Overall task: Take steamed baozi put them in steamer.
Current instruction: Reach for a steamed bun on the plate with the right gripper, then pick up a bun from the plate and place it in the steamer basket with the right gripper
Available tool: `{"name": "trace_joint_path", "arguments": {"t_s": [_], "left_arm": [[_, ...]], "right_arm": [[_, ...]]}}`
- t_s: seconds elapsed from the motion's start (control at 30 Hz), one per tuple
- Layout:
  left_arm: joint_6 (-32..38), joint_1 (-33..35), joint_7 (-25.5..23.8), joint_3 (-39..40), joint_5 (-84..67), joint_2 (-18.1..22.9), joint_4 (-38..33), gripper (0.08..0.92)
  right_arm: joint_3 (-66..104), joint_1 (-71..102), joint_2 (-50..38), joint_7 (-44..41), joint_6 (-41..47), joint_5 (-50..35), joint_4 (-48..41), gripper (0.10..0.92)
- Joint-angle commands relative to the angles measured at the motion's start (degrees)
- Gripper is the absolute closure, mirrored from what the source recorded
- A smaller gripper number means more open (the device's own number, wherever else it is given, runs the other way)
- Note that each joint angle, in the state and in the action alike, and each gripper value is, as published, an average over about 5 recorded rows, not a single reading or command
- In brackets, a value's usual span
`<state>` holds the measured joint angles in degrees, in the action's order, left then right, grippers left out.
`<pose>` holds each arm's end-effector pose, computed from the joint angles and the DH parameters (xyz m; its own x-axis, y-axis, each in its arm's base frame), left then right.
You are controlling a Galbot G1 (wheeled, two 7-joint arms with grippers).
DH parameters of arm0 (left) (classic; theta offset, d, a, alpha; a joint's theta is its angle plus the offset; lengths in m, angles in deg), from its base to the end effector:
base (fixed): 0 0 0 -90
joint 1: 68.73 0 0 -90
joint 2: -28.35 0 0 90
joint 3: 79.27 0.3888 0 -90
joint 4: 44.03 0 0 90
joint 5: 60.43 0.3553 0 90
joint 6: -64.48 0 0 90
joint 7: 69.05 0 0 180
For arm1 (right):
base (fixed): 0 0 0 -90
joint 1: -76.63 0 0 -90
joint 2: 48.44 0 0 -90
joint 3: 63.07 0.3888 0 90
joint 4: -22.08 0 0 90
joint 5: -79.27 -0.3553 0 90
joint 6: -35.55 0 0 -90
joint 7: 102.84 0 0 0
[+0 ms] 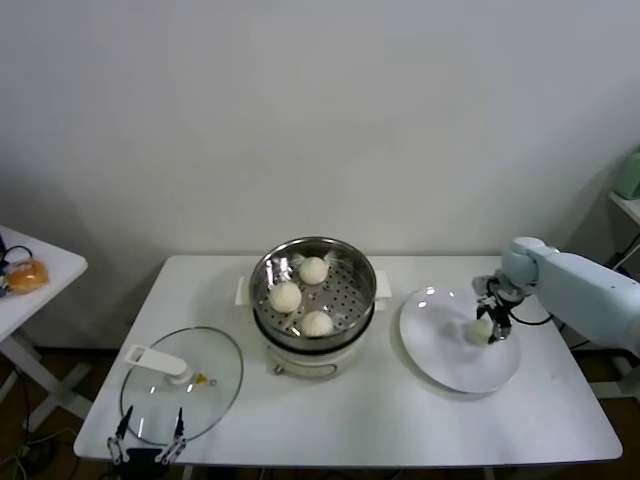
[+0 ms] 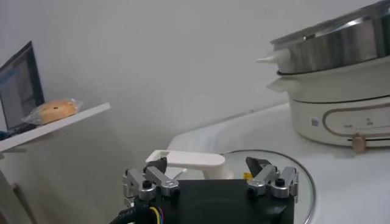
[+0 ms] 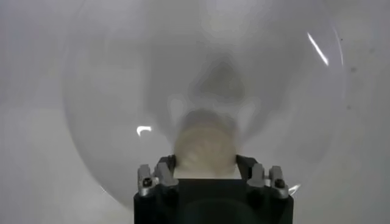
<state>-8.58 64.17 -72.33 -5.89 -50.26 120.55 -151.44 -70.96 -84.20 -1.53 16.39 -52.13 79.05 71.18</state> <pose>0.0433 0.0861 -0.4307 -0.9744 -0.1548 0.1631 -0.0974 0.9442 0.3145 0.5882 -0.2303 -0.2435 -0.0805 0.0552 0.9952 -0.9923 -0.0988 -0.0747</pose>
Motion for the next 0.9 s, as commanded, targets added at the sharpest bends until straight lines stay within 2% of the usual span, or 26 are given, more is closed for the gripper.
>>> {"name": "trace_joint_path", "arguments": {"t_s": [0.03, 0.23, 0.47, 0.67, 0.9], "left_arm": [[-0.06, 0.09, 0.03, 0.04, -0.08, 0.43, -0.13, 0.177], [-0.22, 0.16, -0.03, 0.0, -0.27, 0.11, -0.39, 0.177], [-0.42, 0.03, -0.12, 0.29, -0.44, -0.08, -0.61, 0.177], [-0.39, 0.15, -0.22, 0.64, -0.42, -0.29, -0.87, 0.177], [-0.16, 0.38, -0.15, 0.16, -0.48, -0.71, -1.02, 0.177]], "right_arm": [[-5.24, -6.4, -1.61, -0.21, 1.02, -3.43, 5.88, 0.378], [-21.23, -26.95, -2.45, -0.41, 3.68, -16.2, 17.46, 0.391], [-30.33, -44.16, 1.51, -1.99, 7.06, -31.54, 25.06, 0.389], [-29.49, -50.35, 6.07, -1.78, 9.83, -37.89, 29.62, 0.389], [-23.56, -48.34, 11.76, -0.43, 12.77, -41.86, 29.77, 0.389]]}}
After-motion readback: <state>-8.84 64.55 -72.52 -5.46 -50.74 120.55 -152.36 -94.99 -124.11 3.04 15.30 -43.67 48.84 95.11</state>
